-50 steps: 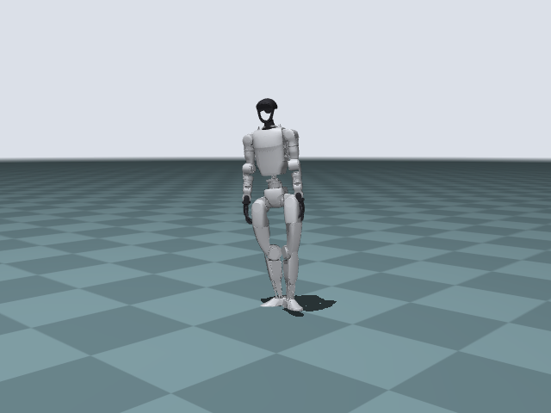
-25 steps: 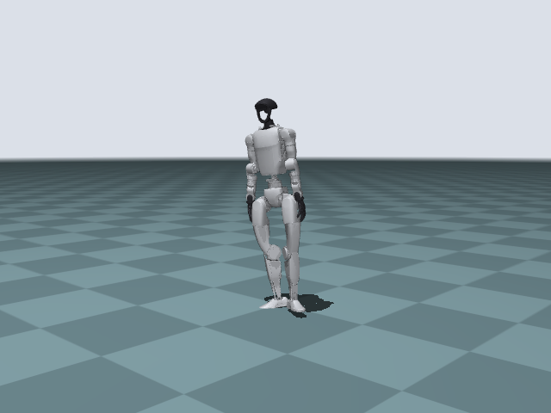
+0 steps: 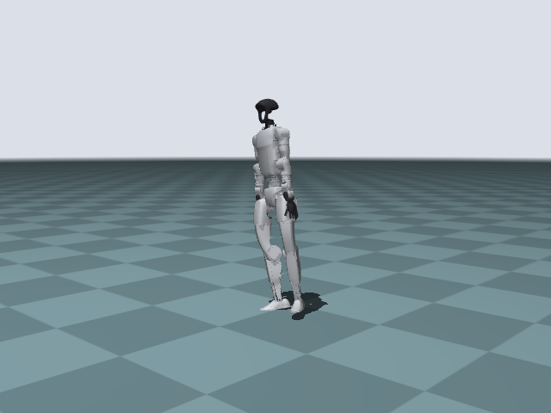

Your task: Upper body actions

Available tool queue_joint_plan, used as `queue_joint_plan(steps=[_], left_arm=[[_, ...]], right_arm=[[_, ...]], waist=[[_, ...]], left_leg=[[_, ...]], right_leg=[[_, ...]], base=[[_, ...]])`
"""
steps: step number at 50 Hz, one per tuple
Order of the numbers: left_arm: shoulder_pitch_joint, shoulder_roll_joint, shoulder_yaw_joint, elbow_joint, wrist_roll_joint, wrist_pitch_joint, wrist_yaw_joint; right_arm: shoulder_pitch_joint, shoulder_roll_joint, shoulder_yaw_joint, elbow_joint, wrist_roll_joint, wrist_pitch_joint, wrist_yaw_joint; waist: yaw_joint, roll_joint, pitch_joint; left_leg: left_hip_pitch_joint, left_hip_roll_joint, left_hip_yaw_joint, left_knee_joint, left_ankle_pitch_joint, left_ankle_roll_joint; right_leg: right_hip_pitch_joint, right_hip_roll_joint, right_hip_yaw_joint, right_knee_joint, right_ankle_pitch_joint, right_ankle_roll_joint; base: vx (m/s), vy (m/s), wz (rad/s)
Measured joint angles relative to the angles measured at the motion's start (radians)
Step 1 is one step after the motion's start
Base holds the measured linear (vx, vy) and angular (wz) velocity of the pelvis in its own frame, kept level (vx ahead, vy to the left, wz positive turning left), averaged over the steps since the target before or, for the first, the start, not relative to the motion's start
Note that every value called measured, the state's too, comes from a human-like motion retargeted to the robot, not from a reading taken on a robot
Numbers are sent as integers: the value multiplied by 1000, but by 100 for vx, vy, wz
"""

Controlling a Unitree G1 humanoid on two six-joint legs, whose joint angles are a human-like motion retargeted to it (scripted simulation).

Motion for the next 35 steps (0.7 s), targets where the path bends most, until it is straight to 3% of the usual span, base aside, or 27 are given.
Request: queue_joint_plan(steps=[5,10,13,15,20,29,35], left_arm=[[-21,-5,-28,13,6,1,8],[-3,-9,-25,4,10,-1,4],[8,-7,-28,7,16,1,2],[12,-9,-24,12,17,6,-1],[14,-17,-6,3,9,9,-15],[-18,-23,-6,-55,1,7,-59],[-27,-9,36,-49,-18,3,-21]], right_arm=[[-20,-14,-24,-9,-17,4,4],[-29,-19,-25,-32,-8,2,6],[-24,-15,-37,-47,0,0,19],[-21,-13,-45,-49,8,-1,29],[-16,-6,-55,-29,44,5,28],[-12,1,-52,13,65,5,3],[-43,-1,-8,18,56,10,5]], waist=[[18,-3,39],[17,16,46],[18,43,43],[3,52,33],[-45,56,12],[-15,50,35],[-8,65,23]], left_leg=[[-108,-32,-325,132,20,2],[-129,-51,-433,82,32,23],[-108,-56,-466,27,82,-20],[-82,-46,-358,3,64,-5],[-69,-64,-341,-13,40,5],[-37,-97,-269,-53,16,33],[-62,-85,-211,-69,14,43]], right_leg=[[0,-16,80,3,17,-7],[-20,-2,192,11,34,-8],[-31,25,254,19,39,-5],[-41,28,281,23,39,1],[-67,10,329,40,34,23],[-130,0,419,91,52,24],[-163,-16,310,110,80,62]], base=[[5,3,-83],[9,11,-112],[8,15,-108],[5,15,-65],[2,19,-45],[-10,21,-57],[-13,8,-54]])
